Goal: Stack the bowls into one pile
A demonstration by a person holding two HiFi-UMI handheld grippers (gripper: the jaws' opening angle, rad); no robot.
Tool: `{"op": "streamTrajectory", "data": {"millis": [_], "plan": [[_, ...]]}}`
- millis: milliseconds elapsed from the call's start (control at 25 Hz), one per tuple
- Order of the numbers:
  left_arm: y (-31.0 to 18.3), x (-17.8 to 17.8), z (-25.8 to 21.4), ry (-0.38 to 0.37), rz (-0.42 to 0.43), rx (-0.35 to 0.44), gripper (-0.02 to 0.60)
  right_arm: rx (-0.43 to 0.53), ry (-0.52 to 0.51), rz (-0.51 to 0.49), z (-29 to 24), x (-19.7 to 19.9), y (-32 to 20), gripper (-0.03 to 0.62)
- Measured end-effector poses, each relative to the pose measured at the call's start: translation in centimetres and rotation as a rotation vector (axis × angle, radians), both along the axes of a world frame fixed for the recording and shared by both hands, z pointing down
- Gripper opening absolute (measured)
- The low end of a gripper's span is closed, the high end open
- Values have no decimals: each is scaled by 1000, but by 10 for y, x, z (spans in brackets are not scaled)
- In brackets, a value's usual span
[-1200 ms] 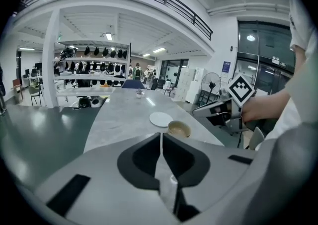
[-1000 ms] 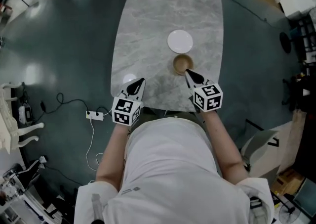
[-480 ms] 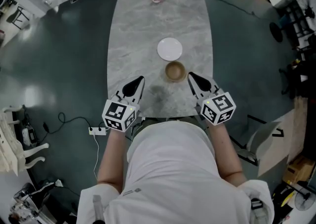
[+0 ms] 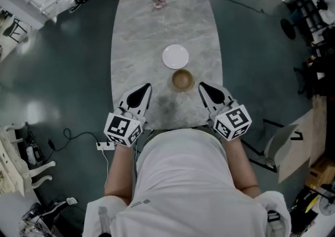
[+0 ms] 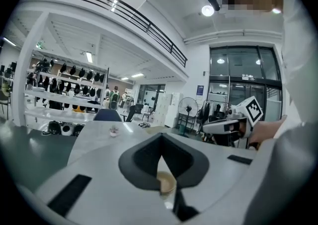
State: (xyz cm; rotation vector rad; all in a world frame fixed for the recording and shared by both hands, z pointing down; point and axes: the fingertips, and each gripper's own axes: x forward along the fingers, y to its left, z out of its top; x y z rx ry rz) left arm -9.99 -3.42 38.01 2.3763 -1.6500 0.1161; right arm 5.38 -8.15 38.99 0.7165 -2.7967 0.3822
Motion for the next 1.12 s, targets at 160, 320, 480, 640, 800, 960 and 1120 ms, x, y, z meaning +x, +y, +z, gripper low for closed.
{"op": "streamTrajectory", "data": {"millis": [160,320,480,640,800,960,1120], "plan": [[-2,0,-2,15,-7,2,2,-2,14,-11,6,2,3,12],[-2,3,-2,19,14,-2,2,-13,8,-2,11,2,1,12],[-1,6,1,13,18,-14,2,-19,12,0,12,3,-1,12],[1,5,4,-12,22,-30,2,-21,23,-2,15,0,0,12],[3,4,8,-50,14,-46,2,-27,21,-10,15,-4,1,12],[6,1,12,-66,-5,-48,2,-32,19,-8,18,-3,2,12],[8,-5,18,-94,-41,-61,0,-28,35,1,23,-2,3,12]]}}
